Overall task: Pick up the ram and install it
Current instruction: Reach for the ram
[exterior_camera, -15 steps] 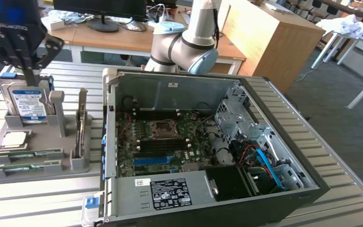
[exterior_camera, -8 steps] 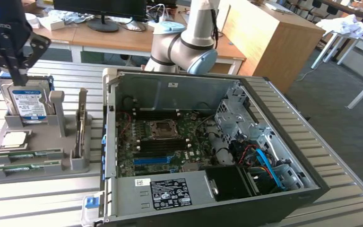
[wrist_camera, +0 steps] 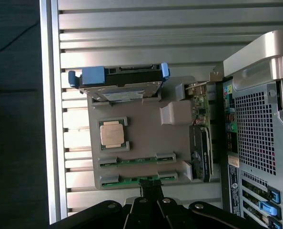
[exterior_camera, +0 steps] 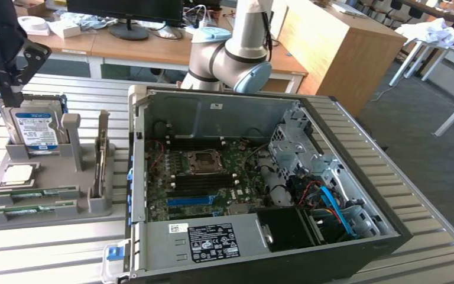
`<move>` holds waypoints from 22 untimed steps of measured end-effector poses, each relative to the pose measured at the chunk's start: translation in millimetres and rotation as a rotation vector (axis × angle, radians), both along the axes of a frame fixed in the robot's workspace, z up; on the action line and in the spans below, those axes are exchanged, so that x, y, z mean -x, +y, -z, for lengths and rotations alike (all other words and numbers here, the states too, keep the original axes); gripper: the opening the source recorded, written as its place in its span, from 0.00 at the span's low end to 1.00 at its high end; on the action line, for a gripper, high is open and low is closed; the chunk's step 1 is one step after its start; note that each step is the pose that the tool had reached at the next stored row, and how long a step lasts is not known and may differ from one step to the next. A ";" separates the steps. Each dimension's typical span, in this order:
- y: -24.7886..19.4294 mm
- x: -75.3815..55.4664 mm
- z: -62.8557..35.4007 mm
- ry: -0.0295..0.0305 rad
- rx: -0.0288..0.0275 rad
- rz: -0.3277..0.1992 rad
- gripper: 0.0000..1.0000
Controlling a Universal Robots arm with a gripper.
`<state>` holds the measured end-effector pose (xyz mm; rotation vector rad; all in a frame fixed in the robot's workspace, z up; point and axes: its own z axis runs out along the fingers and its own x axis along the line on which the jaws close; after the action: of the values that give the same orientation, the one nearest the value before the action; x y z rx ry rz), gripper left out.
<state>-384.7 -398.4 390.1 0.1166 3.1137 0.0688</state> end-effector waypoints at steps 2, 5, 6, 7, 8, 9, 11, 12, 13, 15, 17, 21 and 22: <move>0.0 0.0 0.0 0.0001 0.0000 0.000 0.10; 0.0 0.0 0.0 0.0001 0.0000 0.000 0.10; -0.1 0.1 0.0 0.0002 0.0000 0.000 0.10; -0.4 0.2 -0.1 0.0002 0.0001 0.000 0.10; -1.0 0.2 0.0 0.0001 0.0000 0.000 0.10; -1.8 0.1 0.0 0.0001 0.0000 0.000 0.10; -4.0 0.1 0.0 0.0000 0.0000 0.000 0.10; -5.1 0.1 0.0 0.0000 -0.0001 0.000 0.10; -6.4 0.0 0.0 0.0001 0.0000 0.000 0.10; -8.9 0.1 0.0 0.0001 0.0000 0.000 0.10; -11.5 0.0 0.0 0.0001 0.0000 0.000 0.10; -17.3 0.1 0.0 0.0001 0.0000 0.000 0.10; -18.6 0.1 0.0 0.0000 0.0000 0.000 0.10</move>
<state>-384.8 -417.0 390.1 0.1166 3.1137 0.0688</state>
